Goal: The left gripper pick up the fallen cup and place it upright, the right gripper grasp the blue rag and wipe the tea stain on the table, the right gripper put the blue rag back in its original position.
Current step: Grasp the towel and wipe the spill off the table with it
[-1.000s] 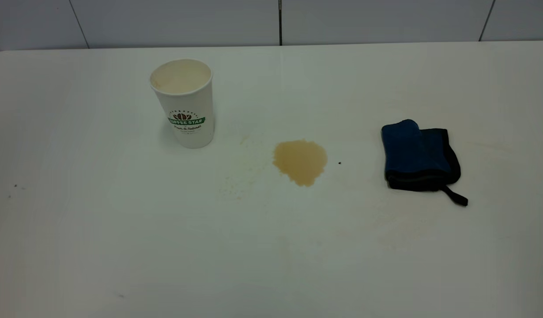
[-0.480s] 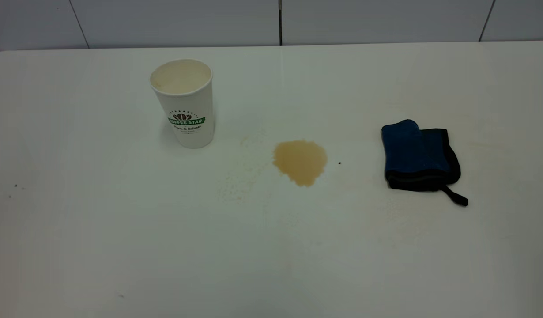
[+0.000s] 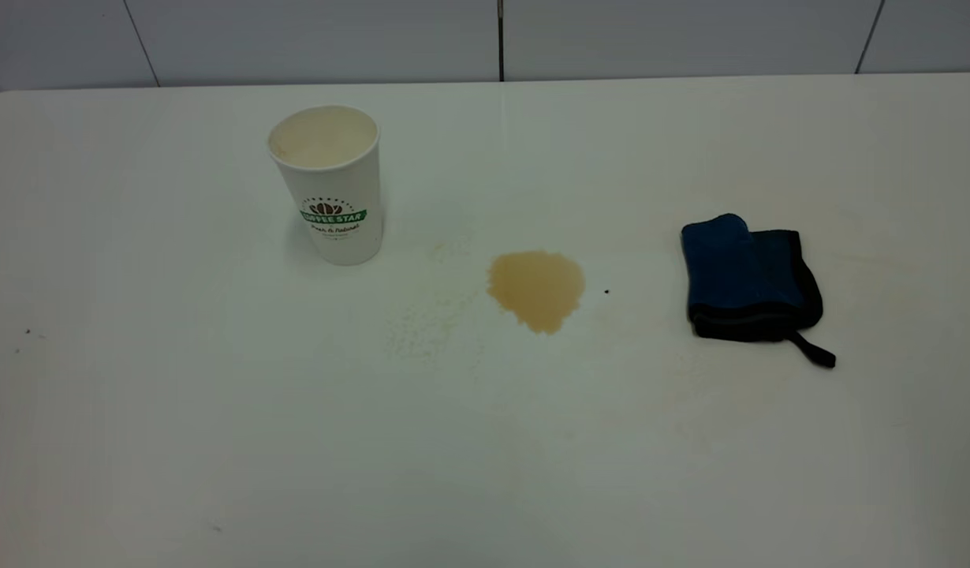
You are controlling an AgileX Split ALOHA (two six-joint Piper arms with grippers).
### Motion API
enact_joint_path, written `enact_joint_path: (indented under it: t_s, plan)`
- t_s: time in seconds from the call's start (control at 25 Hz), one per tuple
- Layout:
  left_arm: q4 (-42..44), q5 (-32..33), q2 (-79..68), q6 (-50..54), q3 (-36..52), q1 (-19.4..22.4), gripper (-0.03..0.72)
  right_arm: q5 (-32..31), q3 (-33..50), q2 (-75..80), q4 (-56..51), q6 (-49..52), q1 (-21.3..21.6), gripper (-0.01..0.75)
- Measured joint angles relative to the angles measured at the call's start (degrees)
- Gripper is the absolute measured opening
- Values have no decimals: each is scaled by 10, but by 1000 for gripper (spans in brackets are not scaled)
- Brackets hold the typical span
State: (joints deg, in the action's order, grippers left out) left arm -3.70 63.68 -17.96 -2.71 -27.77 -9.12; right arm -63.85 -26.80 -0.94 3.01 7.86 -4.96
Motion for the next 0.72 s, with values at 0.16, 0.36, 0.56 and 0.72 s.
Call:
enact_joint_path:
  t_s: [0.16, 0.36, 0.56, 0.72]
  plan:
    - [0, 1, 61, 0, 0, 12, 485, 0, 0, 0, 0, 0, 0, 499]
    - [0, 3, 157, 0, 0, 62, 485, 0, 0, 0, 0, 0, 0, 499]
    - [0, 10, 190, 0, 0, 99, 485, 0, 0, 0, 0, 0, 0, 499]
    - [0, 10, 190, 0, 0, 100, 485, 0, 0, 0, 0, 0, 0, 499]
